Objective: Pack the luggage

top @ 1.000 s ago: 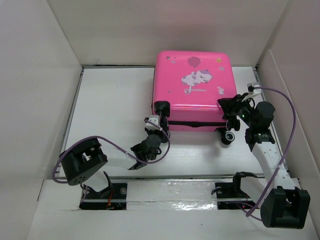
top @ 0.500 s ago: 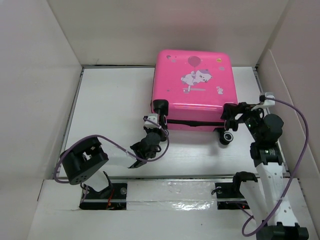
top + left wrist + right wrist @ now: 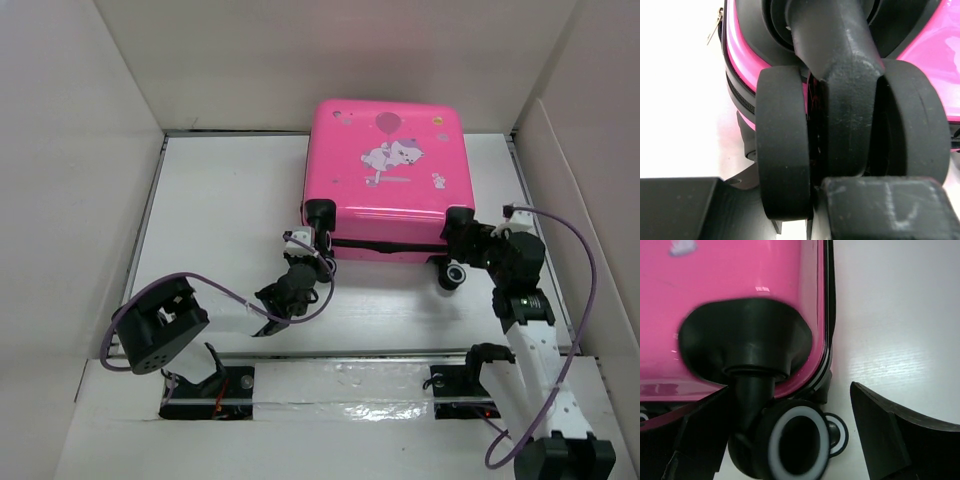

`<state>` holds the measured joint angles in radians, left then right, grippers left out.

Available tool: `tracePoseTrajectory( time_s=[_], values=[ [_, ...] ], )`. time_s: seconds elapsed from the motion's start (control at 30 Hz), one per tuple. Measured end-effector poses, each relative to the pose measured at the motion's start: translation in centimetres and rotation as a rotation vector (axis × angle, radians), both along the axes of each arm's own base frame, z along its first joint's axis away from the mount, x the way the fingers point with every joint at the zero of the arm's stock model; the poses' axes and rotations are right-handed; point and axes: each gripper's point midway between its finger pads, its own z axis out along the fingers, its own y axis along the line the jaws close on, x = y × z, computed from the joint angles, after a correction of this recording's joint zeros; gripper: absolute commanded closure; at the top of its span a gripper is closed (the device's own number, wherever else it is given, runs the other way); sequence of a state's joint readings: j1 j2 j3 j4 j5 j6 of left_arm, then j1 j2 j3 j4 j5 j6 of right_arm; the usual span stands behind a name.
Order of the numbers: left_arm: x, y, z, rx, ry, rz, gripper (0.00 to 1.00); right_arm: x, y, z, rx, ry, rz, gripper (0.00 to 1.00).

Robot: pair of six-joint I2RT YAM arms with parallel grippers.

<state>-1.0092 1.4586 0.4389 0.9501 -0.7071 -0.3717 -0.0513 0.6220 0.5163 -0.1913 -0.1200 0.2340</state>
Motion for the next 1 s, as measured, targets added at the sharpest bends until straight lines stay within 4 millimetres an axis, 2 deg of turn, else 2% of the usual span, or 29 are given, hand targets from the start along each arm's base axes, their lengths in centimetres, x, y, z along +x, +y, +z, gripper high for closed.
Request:
tracePoseTrajectory(
  time_s=[0.07,0.13,0.23,0.27,0.3,0.37,0.4,0.43,0.47,0.7,1.0],
  values=[
    [0.1,0.1,0.0,0.0,0.001,0.002,1.0,0.3,0.6,-1.8,0.004,0.069,0.038,0.01],
    [0.2,0.2,0.0,0.0,0.002,0.001,1.0,0.5,1.1,-2.8,0.011,0.105,0.069,0.03],
    [0.2,0.2,0.0,-0.001,0.003,-0.002,1.0,0.4,1.8,-2.8,0.016,0.104,0.109,0.11],
    [0.3,0.2,0.0,-0.001,0.003,-0.003,1.0,0.4,1.9,-2.7,0.015,0.101,0.117,0.17],
    [0.2,0.2,0.0,-0.001,0.004,-0.004,1.0,0.5,2.0,-2.6,0.015,0.098,0.121,0.39],
    [0.3,0.1,0.0,-0.002,0.004,-0.007,1.0,0.7,2.2,-2.1,0.014,0.083,0.129,0.63],
    [0.3,0.2,0.0,-0.001,0.005,-0.005,1.0,0.8,2.2,-2.1,0.011,0.084,0.13,0.86],
    [0.4,0.2,-0.1,-0.001,0.005,-0.006,1.0,0.9,2.0,-2.3,0.01,0.091,0.118,0.94],
    [0.4,0.2,-0.1,0.0,0.005,-0.007,1.0,1.0,2.0,-2.4,0.008,0.096,0.111,0.98],
    [0.3,0.5,-0.3,0.027,0.013,-0.018,1.0,1.1,0.9,-1.8,0.041,0.08,0.066,1.0],
    [-0.4,0.4,-0.5,0.082,0.033,-0.069,1.0,0.7,0.3,-1.4,0.14,0.078,0.102,1.0]
  ],
)
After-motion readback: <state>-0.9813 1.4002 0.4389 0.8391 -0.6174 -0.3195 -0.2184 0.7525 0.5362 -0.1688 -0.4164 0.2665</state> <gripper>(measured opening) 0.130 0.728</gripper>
